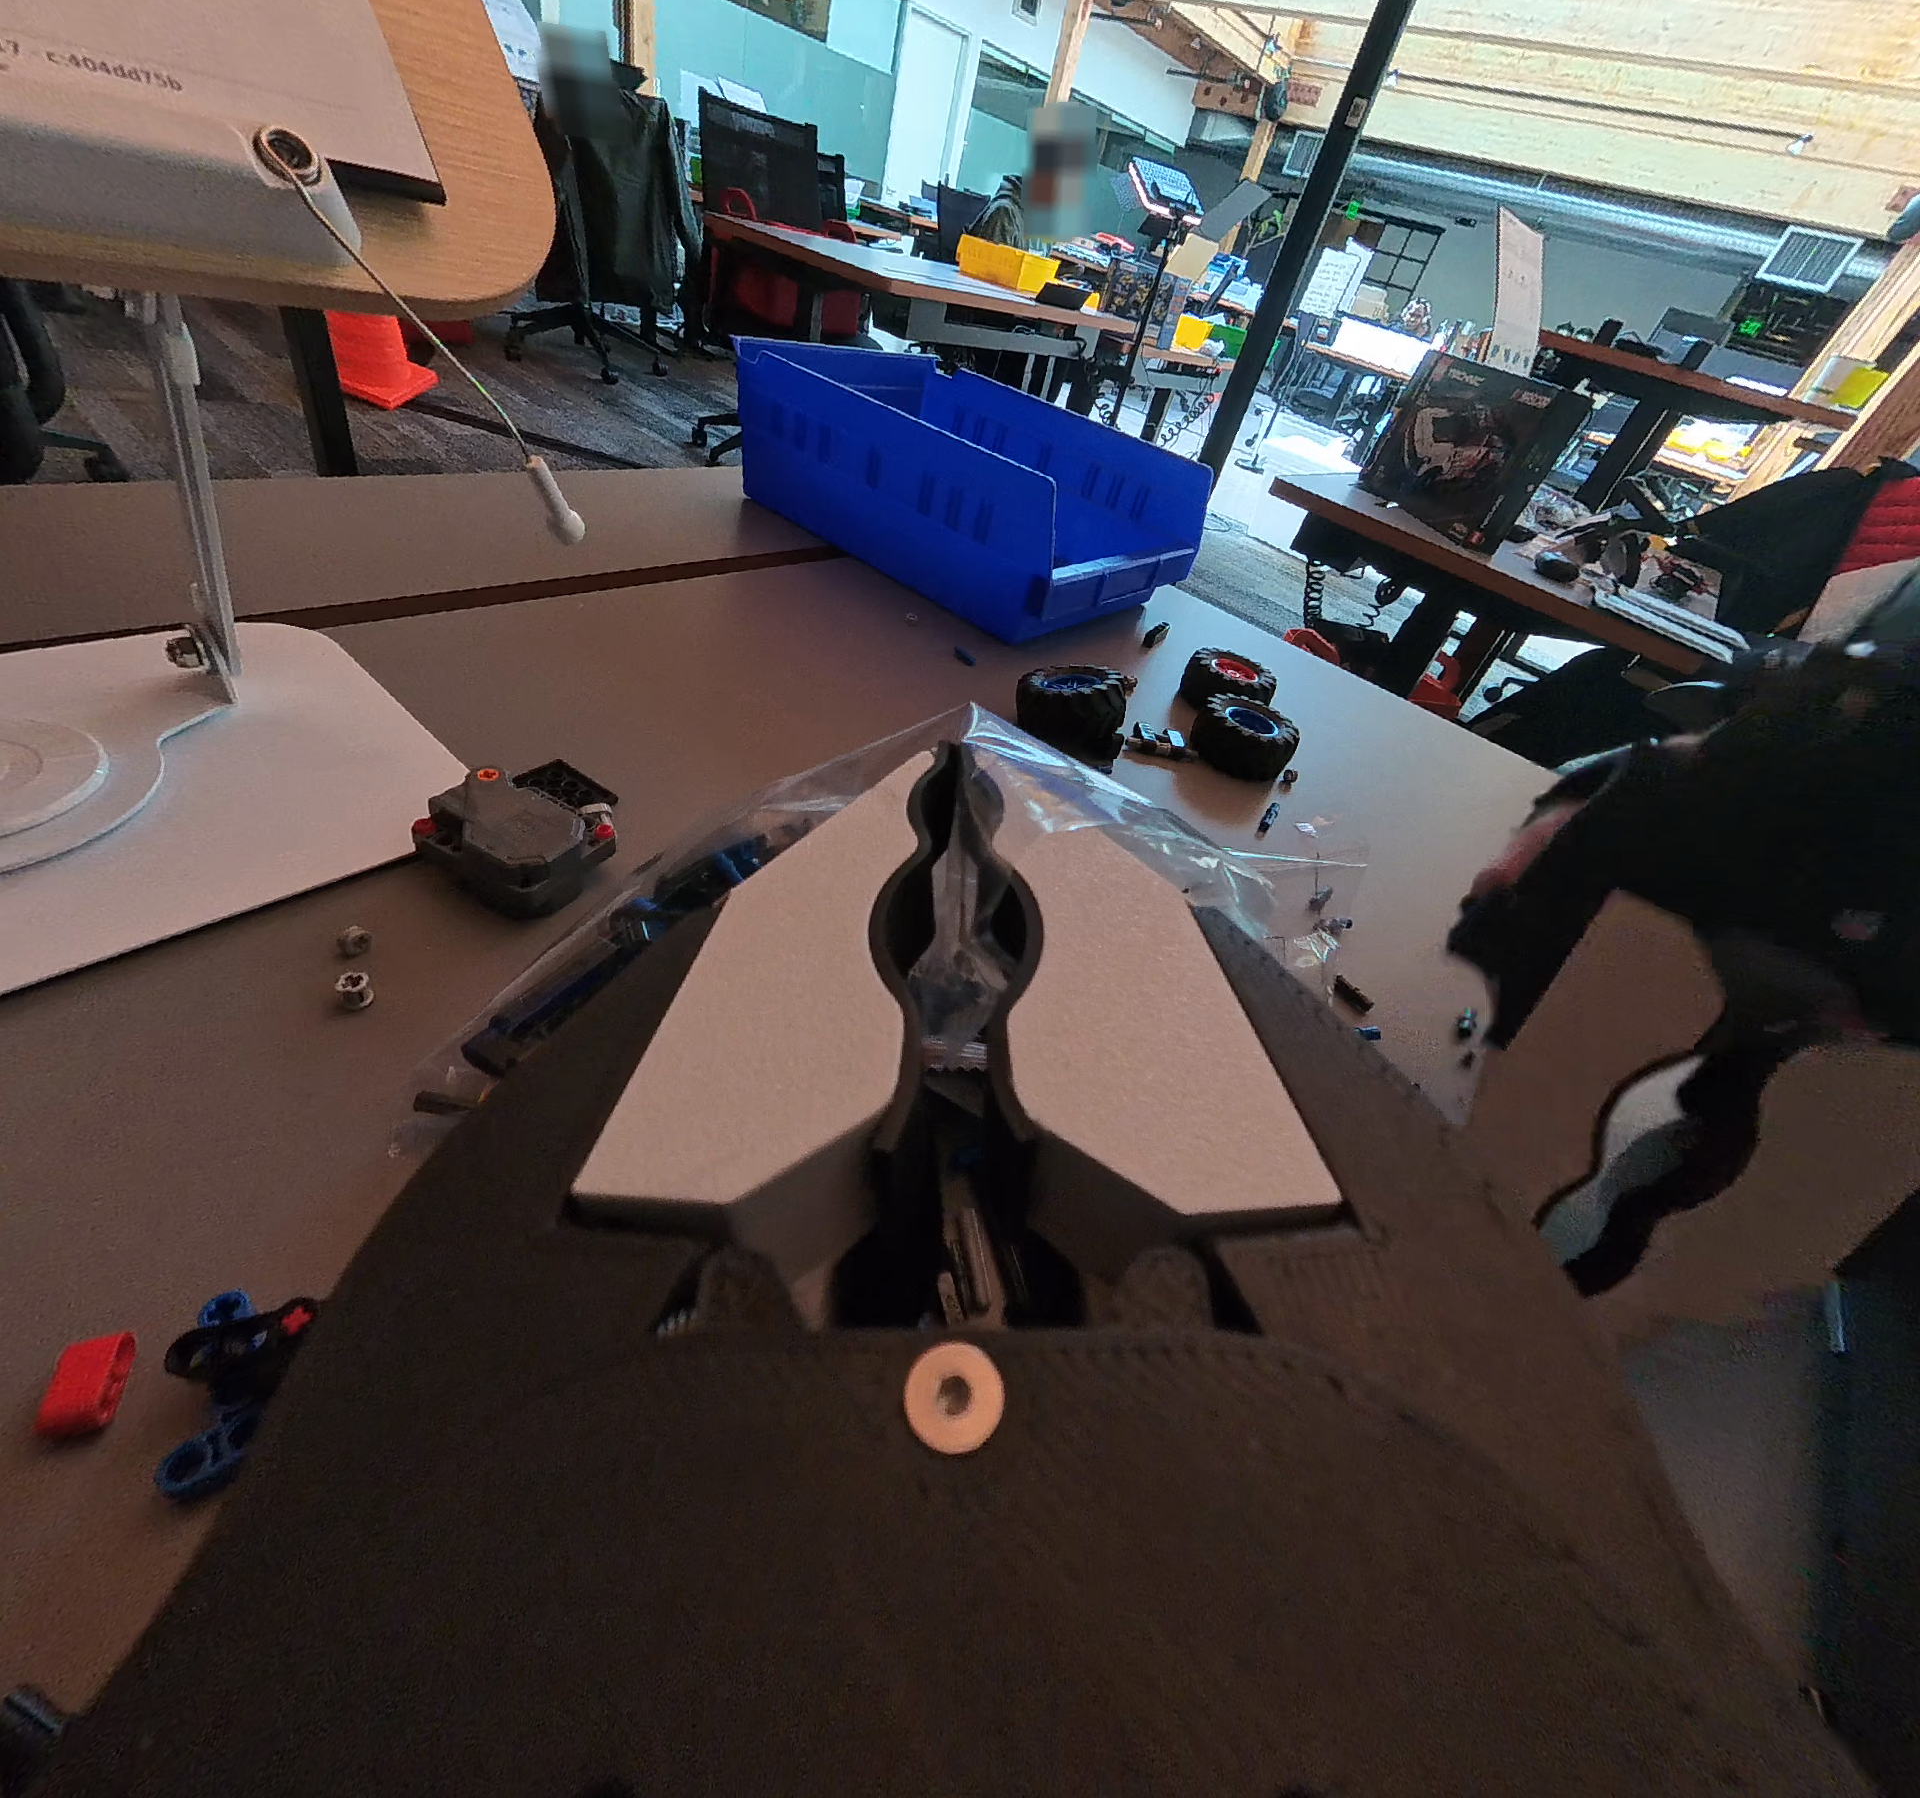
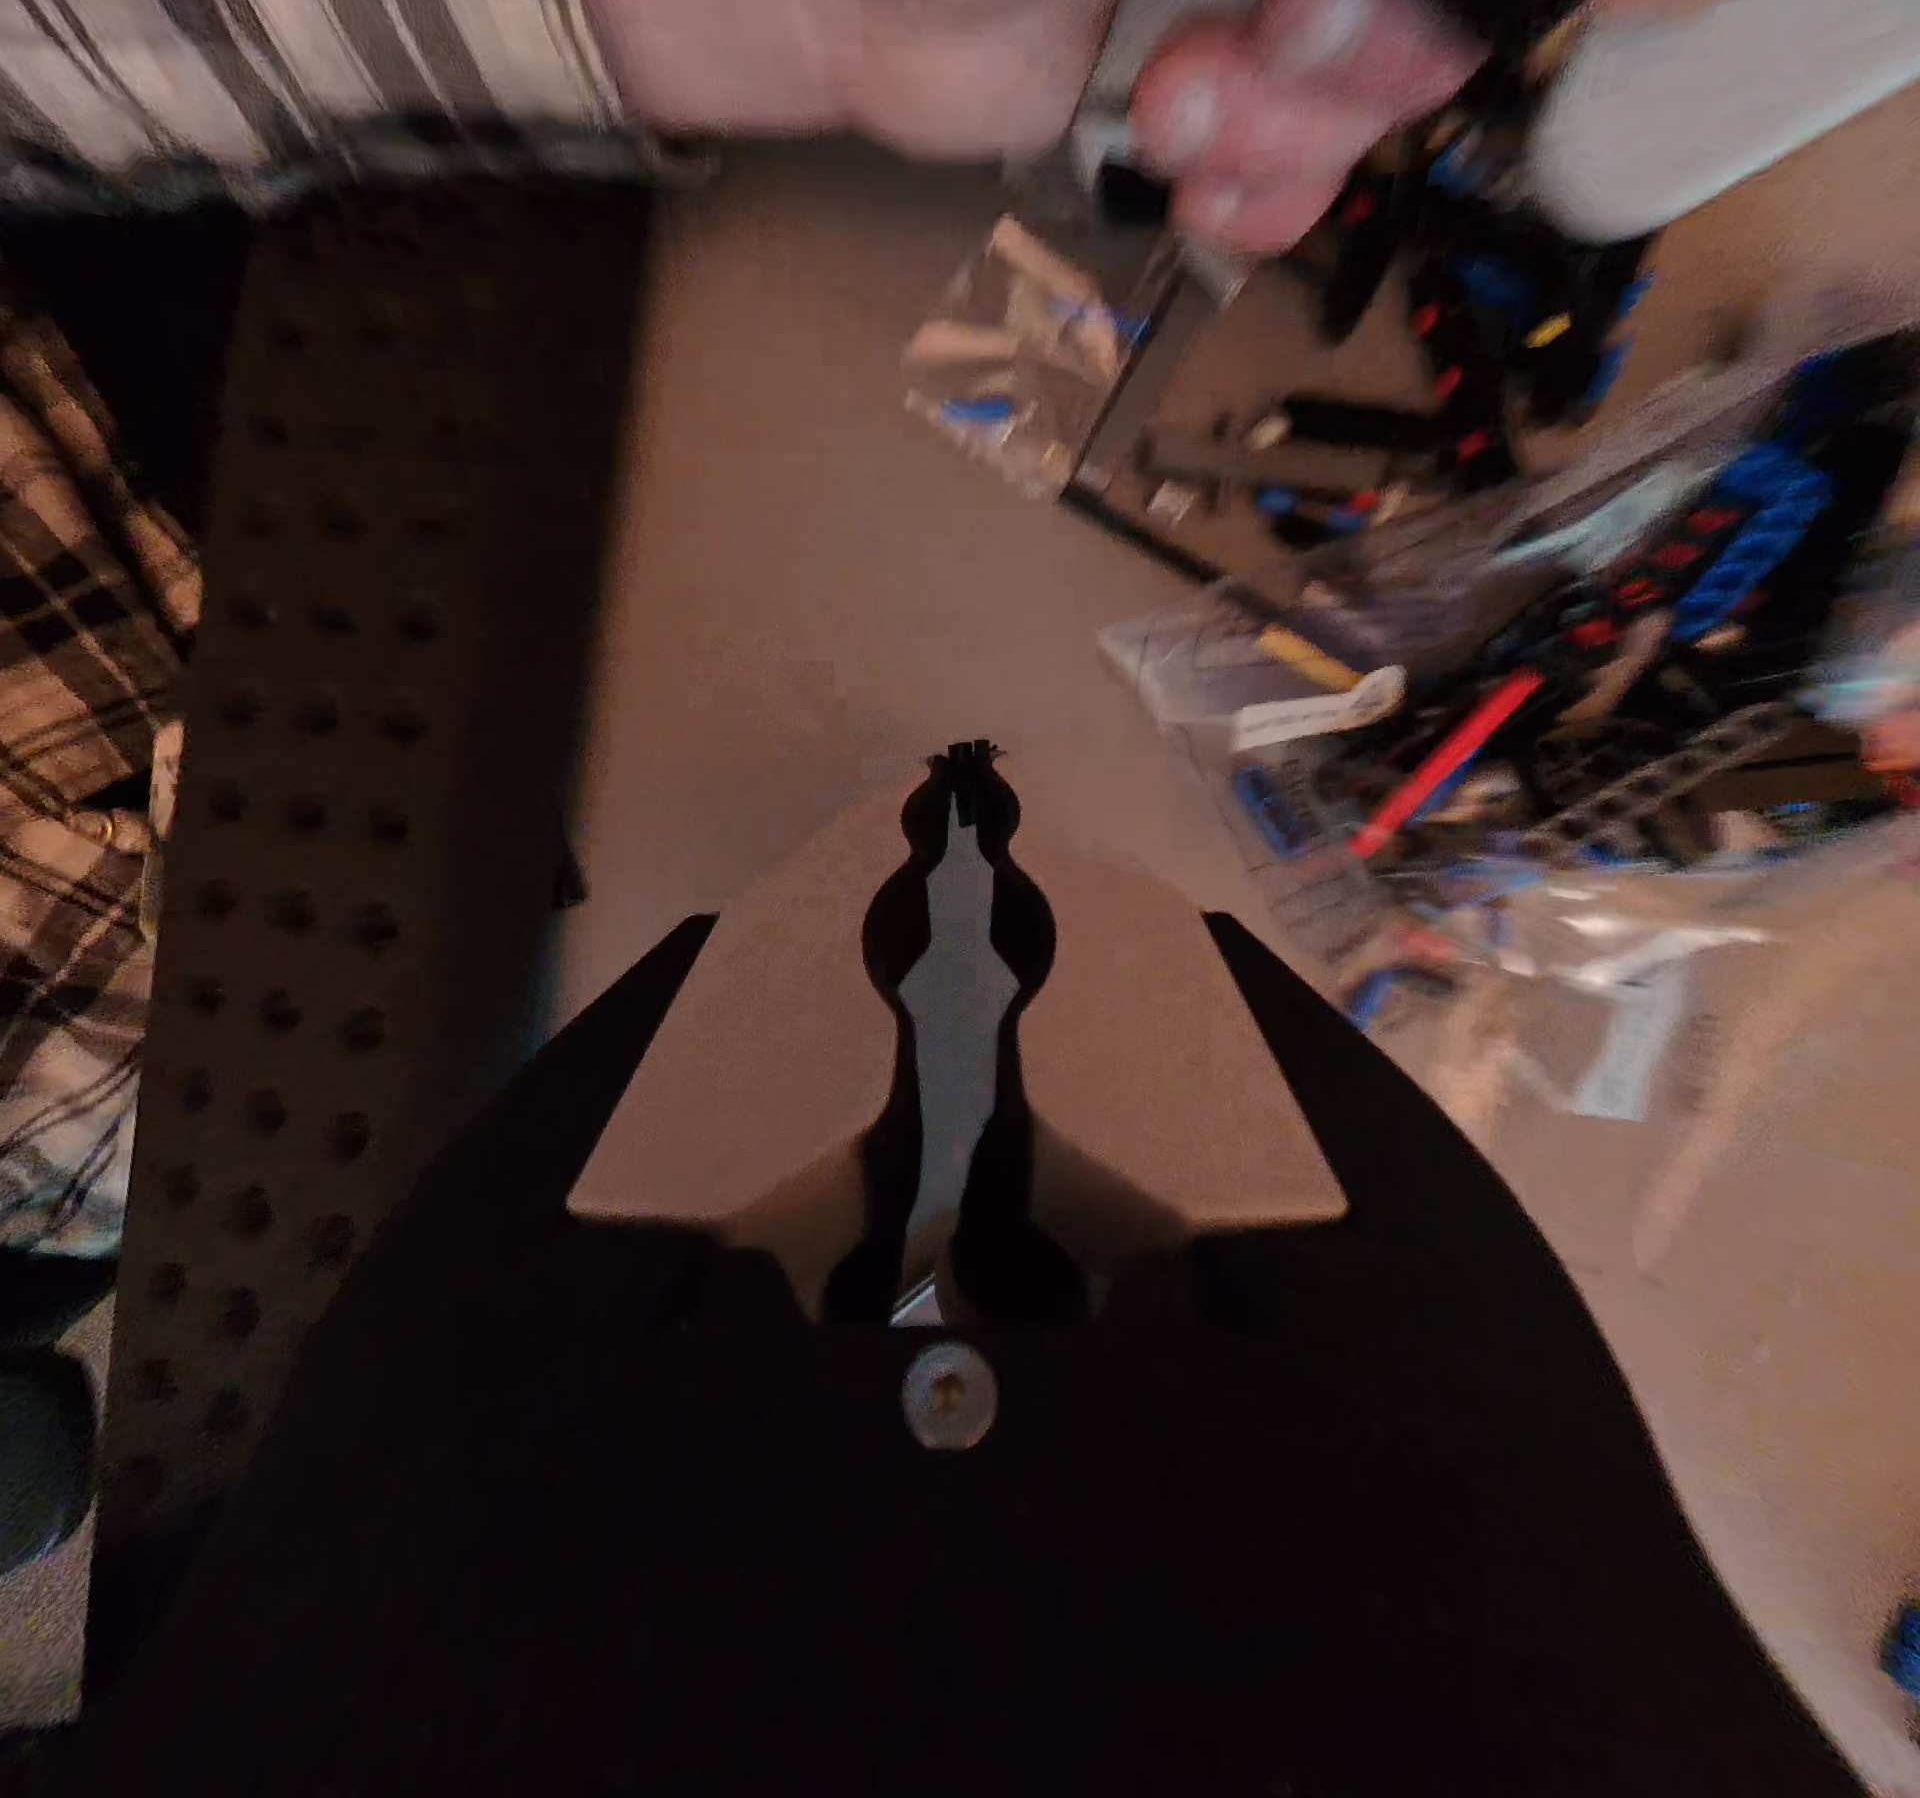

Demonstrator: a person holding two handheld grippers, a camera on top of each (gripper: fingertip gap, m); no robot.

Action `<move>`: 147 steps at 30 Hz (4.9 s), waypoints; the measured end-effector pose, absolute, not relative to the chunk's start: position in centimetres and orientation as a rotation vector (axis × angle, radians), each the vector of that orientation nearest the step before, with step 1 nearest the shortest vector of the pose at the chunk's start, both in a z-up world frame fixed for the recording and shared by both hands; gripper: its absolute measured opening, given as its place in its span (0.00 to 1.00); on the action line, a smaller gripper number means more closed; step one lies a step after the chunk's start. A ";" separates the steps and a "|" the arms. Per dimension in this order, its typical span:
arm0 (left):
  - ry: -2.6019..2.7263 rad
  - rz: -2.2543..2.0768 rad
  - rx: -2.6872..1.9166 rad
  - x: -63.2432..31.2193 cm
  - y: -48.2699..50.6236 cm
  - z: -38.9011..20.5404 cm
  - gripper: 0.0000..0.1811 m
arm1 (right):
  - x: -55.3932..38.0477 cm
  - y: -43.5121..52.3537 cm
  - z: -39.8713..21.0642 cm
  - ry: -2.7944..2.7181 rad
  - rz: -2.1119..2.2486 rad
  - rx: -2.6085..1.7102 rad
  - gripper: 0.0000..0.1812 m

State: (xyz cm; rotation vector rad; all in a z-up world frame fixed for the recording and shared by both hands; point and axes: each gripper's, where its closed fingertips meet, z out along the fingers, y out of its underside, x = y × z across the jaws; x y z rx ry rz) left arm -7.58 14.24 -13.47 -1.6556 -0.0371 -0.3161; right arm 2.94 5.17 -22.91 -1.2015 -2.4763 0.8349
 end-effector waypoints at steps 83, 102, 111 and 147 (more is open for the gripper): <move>-0.160 -0.189 -1.585 -10.7 13.3 -12.4 0.00 | 0.8 16.6 -25.3 -2.087 0.705 -1.686 0.15; -0.167 -0.188 -1.561 -10.9 13.2 -12.0 0.00 | -2.3 14.6 -26.2 -2.251 0.727 -1.539 0.12; -0.164 -0.195 -1.562 -10.7 13.2 -12.0 0.00 | 0.0 14.4 -24.6 -2.191 0.874 -1.603 0.12; -0.063 -0.271 -1.617 -8.3 13.9 -12.6 0.00 | 6.6 21.7 -24.5 -2.081 0.612 -1.774 0.17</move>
